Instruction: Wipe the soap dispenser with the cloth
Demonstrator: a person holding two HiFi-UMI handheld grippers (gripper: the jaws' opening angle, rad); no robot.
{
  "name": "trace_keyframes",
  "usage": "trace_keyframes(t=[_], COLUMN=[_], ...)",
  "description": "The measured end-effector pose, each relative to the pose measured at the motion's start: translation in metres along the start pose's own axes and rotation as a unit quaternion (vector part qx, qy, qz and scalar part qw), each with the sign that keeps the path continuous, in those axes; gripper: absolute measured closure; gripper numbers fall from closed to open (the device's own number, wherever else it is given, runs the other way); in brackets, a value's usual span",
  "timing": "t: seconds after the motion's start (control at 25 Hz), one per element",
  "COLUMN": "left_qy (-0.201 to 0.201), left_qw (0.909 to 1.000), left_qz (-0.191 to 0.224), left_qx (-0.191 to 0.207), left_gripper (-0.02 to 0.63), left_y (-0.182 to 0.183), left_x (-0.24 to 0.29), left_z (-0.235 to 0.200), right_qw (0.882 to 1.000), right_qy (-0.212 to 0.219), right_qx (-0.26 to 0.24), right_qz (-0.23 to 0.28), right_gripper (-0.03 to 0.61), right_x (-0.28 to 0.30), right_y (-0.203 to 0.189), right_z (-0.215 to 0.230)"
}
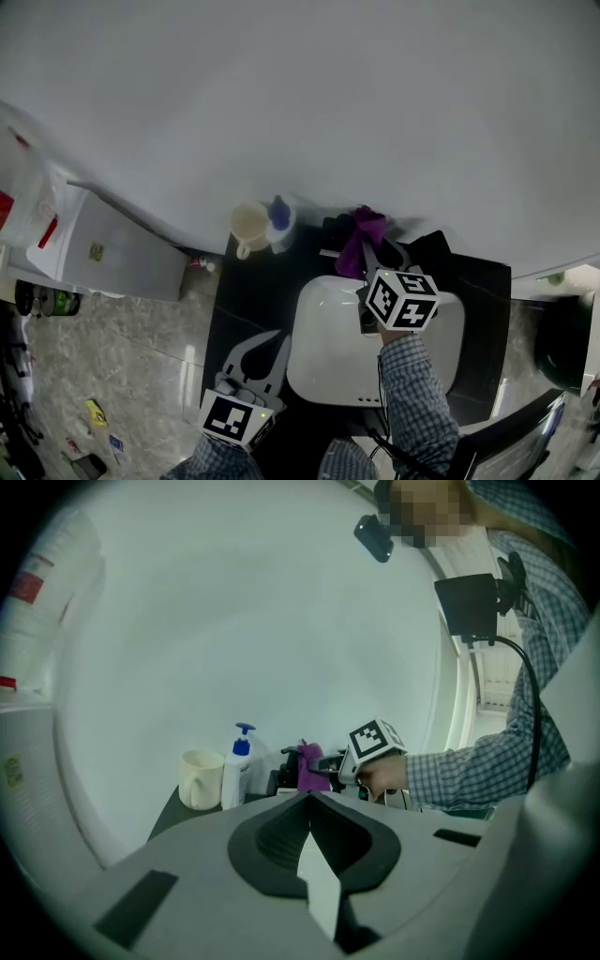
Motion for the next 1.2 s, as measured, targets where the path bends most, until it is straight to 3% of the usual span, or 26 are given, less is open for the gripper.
trace_keyframes(t=[0.36, 0.6, 0.88, 1.2], left_qy=[-0.002, -0.005, -0.012, -0.017], left_qw=[0.9998, 0.9997, 0.9997, 0.9997], left_qz=[-0.02, -0.024, -0.021, -0.015], left_qx=[0.001, -0.002, -0.002, -0.002], left_gripper=[0.603, 0.603, 0.603, 0.603], left_y=[-0.01, -0.015, -0.012, -0.007], left_x=[0.002, 0.004, 0.01, 0.011], left_z=[-0.003, -0.001, 0.004, 0.005], right_qw=[0.998, 0.998, 0.999, 1.0], right_qy=[-0.031, -0.031, -0.023, 0.008], right_qx=[0.047, 0.025, 0.015, -0.017], right_qz=[-0.04, -0.053, -0.036, 0.024], right_gripper=[0.491, 0.491, 0.491, 0.491], right_x=[-0.003, -0.009, -0.018, -0.015], right_y=[-0.045, -0.053, -0.032, 0.023], right_z=[0.02, 0.022, 0.016, -0.01])
Point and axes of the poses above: the fingertips, and each gripper's own axes: x forward along the fingers, z to its right, y out of its top, the point moved 4 cm from there along -x, backward along the fingers, and after that the axes turned 13 degrees about z, right-handed, at the moved point
